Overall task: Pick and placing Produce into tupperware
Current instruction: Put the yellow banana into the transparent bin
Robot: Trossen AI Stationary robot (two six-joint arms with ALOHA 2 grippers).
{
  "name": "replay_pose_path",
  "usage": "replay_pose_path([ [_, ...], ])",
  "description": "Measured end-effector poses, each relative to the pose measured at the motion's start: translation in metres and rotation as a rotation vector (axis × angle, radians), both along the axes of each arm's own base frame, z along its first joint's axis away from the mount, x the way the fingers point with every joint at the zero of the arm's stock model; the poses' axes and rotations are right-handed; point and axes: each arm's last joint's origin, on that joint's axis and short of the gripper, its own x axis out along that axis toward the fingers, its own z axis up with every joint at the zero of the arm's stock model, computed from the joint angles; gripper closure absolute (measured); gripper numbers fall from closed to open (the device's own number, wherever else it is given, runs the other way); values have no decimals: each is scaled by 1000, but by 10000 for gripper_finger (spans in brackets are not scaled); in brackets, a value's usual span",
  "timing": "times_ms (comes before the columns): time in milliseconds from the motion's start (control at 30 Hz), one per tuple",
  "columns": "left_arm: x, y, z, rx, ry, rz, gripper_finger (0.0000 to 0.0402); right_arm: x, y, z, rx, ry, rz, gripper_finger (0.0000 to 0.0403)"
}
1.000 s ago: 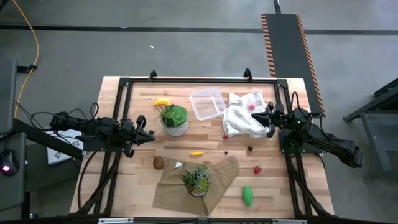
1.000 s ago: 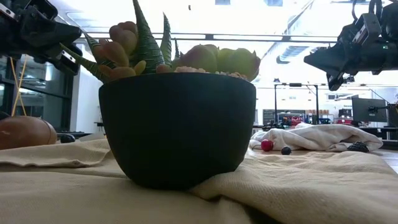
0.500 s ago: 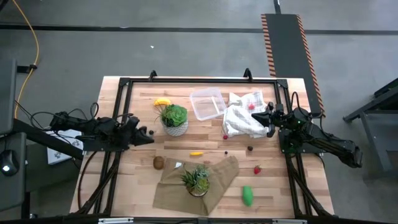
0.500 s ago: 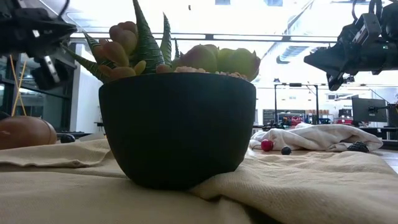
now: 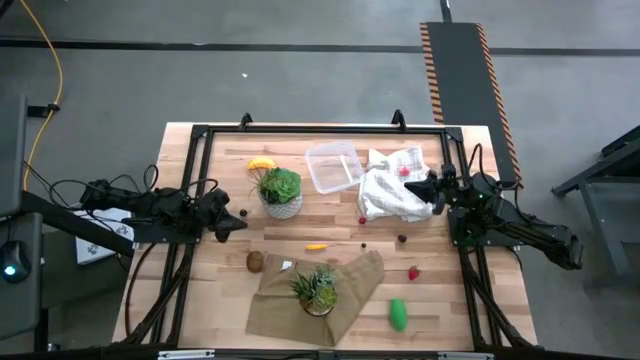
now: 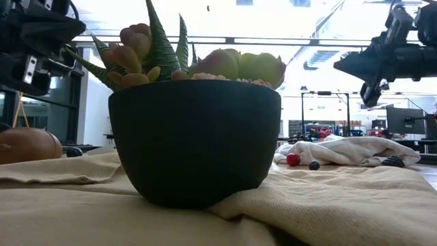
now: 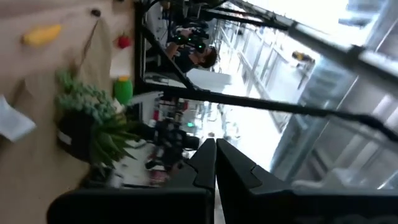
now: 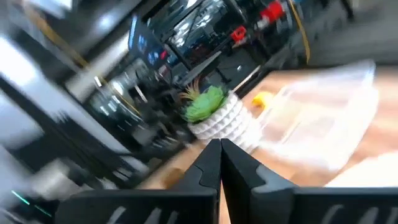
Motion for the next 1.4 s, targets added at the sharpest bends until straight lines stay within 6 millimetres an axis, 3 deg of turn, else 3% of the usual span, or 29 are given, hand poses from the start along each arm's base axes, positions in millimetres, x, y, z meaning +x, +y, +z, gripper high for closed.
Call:
replay_pose_path([
  [100,0,0,0,3,3,0,401,0,0,0,230,-46,12,403],
  [233,0,0,-1,0,6,7,401,0,-1,0,373,-76,-4,403],
  [467,0,0,-1,1,9,11,401,0,-3,-1,882,-206,-44,403],
  [733,0,0,-1,1,9,11,401,1,0,1,1009,-248,-5,403],
  [800,0,0,-1,12,8,12,401,0,-1,4,901,-275,-32,403],
  [933,0,0,-1,136,-2,18,401,-3,-1,20,480,-343,-52,403],
  [1067,0,0,-2,270,-9,17,401,-15,-3,46,242,-599,-257,403],
  [1233,1,0,-5,421,8,31,401,-43,6,97,-19,-854,-410,403],
  [1400,1,2,-4,562,2,98,401,-59,21,154,-179,-799,-233,403],
])
